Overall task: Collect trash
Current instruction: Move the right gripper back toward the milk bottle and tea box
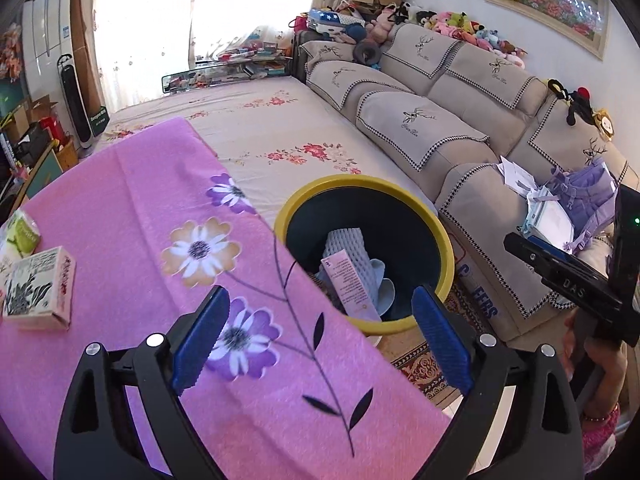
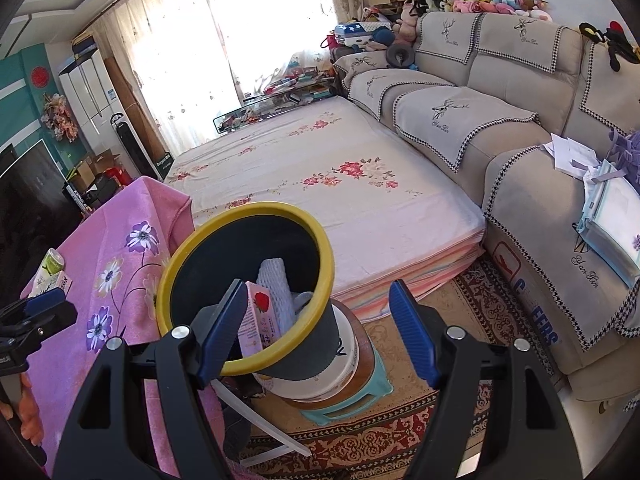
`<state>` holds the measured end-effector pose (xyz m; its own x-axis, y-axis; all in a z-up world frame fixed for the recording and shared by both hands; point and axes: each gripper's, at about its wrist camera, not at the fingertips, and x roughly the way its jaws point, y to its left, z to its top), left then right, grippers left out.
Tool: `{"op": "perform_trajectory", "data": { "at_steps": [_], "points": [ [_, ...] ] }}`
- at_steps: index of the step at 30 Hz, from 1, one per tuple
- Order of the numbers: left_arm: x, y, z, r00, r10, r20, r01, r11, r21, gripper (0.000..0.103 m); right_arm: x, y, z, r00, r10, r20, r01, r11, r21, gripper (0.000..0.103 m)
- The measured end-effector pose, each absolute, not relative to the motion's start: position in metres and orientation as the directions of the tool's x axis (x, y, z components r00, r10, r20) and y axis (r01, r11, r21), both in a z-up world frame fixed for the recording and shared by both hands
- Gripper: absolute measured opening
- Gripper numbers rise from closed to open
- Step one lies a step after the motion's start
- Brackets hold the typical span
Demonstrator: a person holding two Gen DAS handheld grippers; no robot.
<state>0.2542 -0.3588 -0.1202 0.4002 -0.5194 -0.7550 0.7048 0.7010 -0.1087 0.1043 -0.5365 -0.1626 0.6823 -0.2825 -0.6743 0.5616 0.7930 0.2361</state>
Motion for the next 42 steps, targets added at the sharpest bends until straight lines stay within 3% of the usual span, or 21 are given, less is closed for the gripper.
{"op": "perform_trajectory", "data": {
  "at_steps": [20, 33, 42],
  "points": [
    [0.26, -0.14, -0.1, 0.592, -0.384, -0.709, 0.42, 0.897, -0.136, 0.092, 0.221, -0.416, -0.105, 0.755, -0.018, -0.655, 0.178, 0.968, 0.179, 0.07],
    [0.31, -0.106, -0.11, 0.594, -0.357, -0.721, 0.365, 0.918, -0.153, 0.092, 0.318, -0.334, -0.071, 0.746, 0.129, -0.653, -0.054, 0.99, 0.134, 0.07],
    [0.32, -0.08, -0.112, 0.624, -0.334, -0.706, 0.33, 0.932, -0.15, 0.092, 0.417, -0.257, -0.068, 0.66, 0.229, -0.715, -0.235, 0.968, 0.092, 0.07]
  ]
}}
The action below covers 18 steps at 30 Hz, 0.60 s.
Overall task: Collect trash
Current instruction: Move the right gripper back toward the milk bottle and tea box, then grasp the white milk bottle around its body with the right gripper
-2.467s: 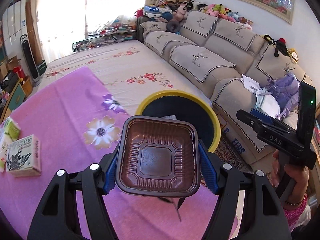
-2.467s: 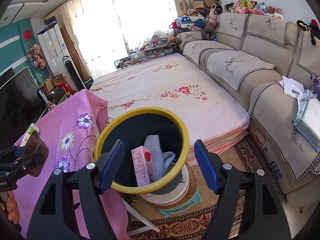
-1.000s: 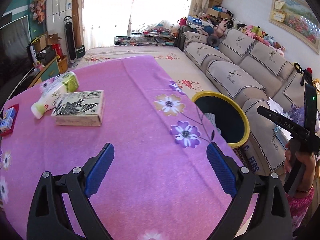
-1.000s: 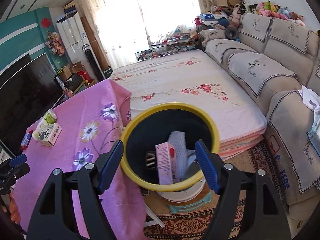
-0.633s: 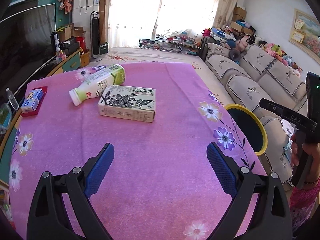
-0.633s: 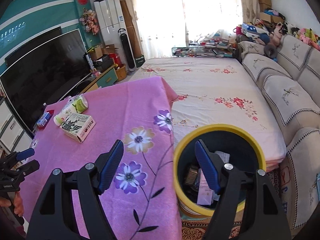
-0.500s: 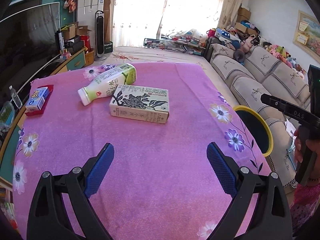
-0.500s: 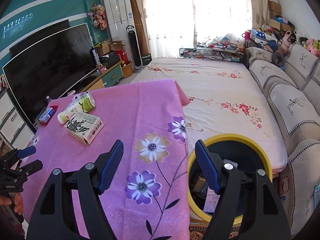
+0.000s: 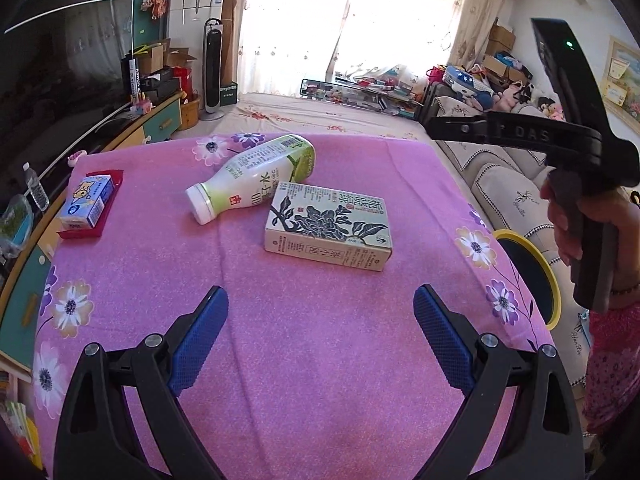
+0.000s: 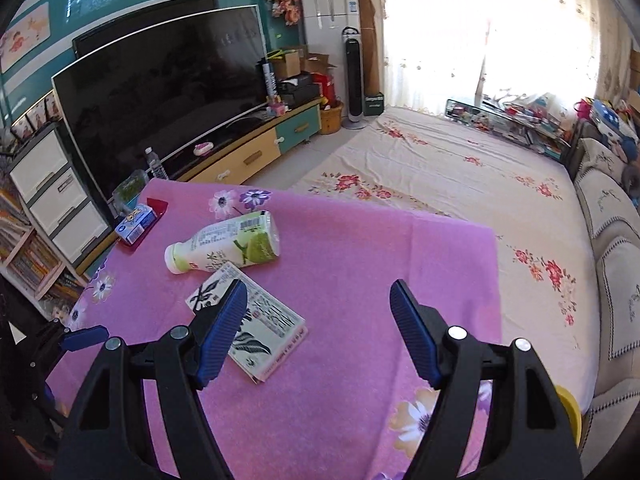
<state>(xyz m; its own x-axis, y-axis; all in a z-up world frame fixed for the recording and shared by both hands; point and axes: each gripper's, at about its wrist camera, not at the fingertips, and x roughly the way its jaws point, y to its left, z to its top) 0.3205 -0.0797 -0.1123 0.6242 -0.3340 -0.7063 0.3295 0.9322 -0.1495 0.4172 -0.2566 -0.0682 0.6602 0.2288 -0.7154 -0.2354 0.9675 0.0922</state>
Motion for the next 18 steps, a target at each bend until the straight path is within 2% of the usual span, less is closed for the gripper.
{"op": "perform_trajectory", "data": {
  "at_steps": [7, 12, 18],
  "points": [
    [0.308, -0.039, -0.109, 0.664, -0.263, -0.7, 0.252, 0.96, -0.122, 0.092, 0.458, -0.179, -0.087, 0.597, 0.277, -0.753, -0.333, 0.939, 0.081, 0.07],
    [0.298, -0.011, -0.115, 0.673, -0.204, -0.711, 0.199, 0.976, -0.092, 0.092, 0.477, -0.137, -0.094, 0.593, 0.26, -0.762, -0.299, 0.95, 0.092, 0.07],
    [0.285, 0.006, -0.117, 0.676, -0.221, -0.703, 0.188, 0.974, -0.126, 0.092, 0.501, -0.086, -0.107, 0.587, 0.192, -0.787, -0.265, 0.964, 0.037, 0.073]
  ]
}}
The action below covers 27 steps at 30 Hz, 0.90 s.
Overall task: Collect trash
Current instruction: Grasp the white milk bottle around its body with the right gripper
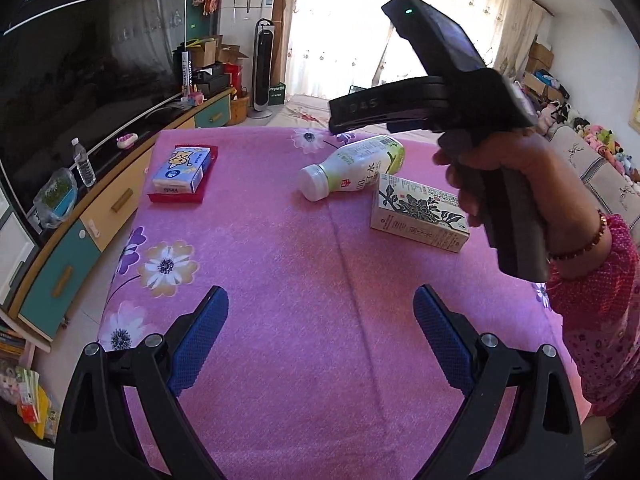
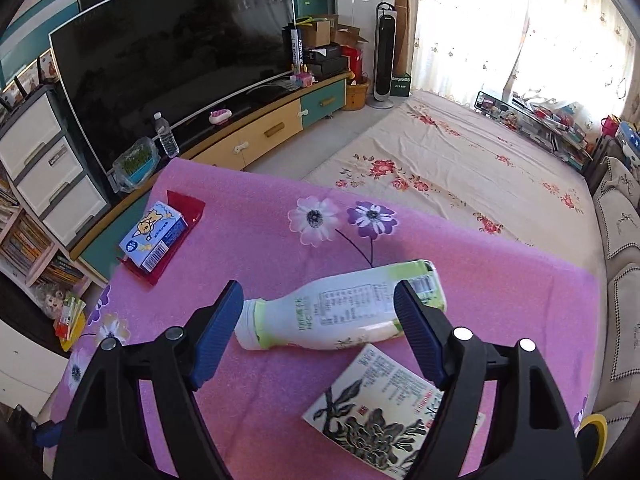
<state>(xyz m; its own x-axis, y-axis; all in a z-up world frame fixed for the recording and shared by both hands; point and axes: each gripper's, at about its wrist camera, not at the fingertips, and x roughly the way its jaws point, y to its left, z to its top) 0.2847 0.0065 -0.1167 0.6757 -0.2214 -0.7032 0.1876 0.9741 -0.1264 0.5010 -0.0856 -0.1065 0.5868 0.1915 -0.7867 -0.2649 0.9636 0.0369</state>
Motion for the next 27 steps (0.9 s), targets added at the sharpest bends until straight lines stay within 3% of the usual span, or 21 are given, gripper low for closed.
{"op": "perform_trajectory", "data": {
  "at_steps": [6, 10, 17, 21, 24, 27],
  "points": [
    [0.275, 0.012, -0.116, 0.678, -0.23, -0.698, 0.202, 0.972, -0.125, 0.092, 0.533, -0.081, -0.121, 0.589, 0.059, -0.806, -0.139, 0.99, -0.03, 0.073],
    [0.272, 0.013, -0.116, 0.677, -0.24, -0.696, 0.206, 0.969, -0.134, 0.092, 0.547, -0.084, -0.135, 0.544, 0.046, -0.838, -0.07, 0.997, 0.009, 0.077],
    [0.263, 0.011, -0.11, 0.68, -0.255, -0.687, 0.225, 0.965, -0.135, 0.092, 0.538, -0.098, -0.141, 0.575, -0.034, -0.818, 0.018, 0.999, -0.029, 0.081],
    [0.259, 0.009, -0.108, 0.678, -0.263, -0.686, 0.232, 0.963, -0.14, 0.092, 0.531, -0.114, -0.147, 0.56, 0.002, -0.829, 0.058, 0.997, 0.042, 0.089],
    [0.254, 0.004, -0.104, 0.681, -0.271, -0.681, 0.243, 0.96, -0.139, 0.092, 0.535, -0.111, -0.155, 0.506, 0.065, -0.86, 0.047, 0.994, 0.103, 0.089],
    [0.25, 0.001, -0.101, 0.685, -0.274, -0.676, 0.251, 0.959, -0.134, 0.092, 0.535, -0.1, -0.157, 0.519, 0.043, -0.854, 0.042, 0.996, 0.076, 0.086]
  ]
}}
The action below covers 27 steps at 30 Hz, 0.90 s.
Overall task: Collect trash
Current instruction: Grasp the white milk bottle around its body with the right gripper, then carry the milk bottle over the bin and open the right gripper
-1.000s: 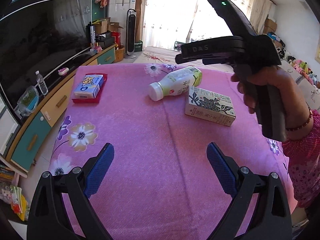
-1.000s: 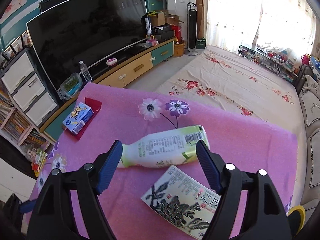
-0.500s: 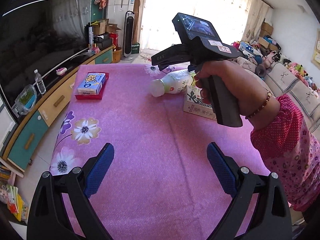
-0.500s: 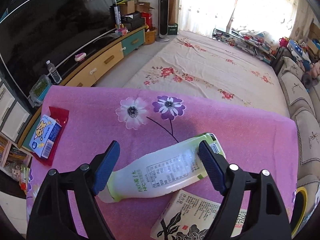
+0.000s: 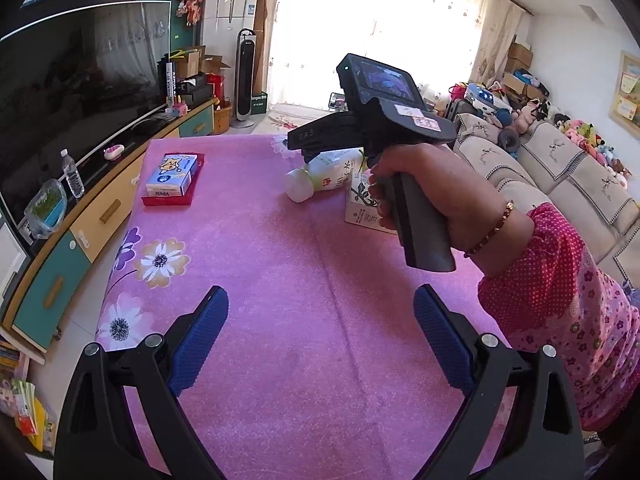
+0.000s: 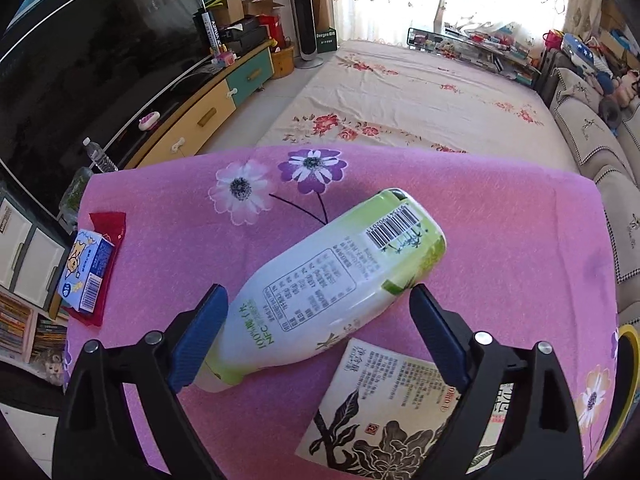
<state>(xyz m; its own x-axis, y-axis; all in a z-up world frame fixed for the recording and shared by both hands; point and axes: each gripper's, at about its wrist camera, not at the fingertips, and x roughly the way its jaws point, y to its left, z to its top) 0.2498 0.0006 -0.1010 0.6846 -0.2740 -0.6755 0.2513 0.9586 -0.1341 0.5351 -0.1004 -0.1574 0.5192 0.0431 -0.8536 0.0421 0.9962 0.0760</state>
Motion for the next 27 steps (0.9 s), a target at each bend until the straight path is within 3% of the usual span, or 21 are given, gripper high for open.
{"op": "perform_trajectory", "data": {
  "at_steps": [9, 15, 27],
  "points": [
    [0.247, 0.002, -0.1, 0.68, -0.262, -0.685, 0.241, 0.962, -0.128, 0.092, 0.547, -0.07, -0.167, 0.537, 0.003, -0.844, -0.018, 1.0, -0.007, 0.081],
    [0.245, 0.001, -0.099, 0.68, -0.261, -0.685, 0.245, 0.962, -0.123, 0.092, 0.52, -0.064, -0.158, 0.562, 0.073, -0.824, -0.099, 0.995, 0.021, 0.058],
    [0.233, -0.007, -0.094, 0.686, -0.261, -0.679, 0.255, 0.96, -0.111, 0.092, 0.436, -0.08, -0.105, 0.612, 0.247, -0.751, -0.245, 0.962, 0.117, 0.058]
  ]
}}
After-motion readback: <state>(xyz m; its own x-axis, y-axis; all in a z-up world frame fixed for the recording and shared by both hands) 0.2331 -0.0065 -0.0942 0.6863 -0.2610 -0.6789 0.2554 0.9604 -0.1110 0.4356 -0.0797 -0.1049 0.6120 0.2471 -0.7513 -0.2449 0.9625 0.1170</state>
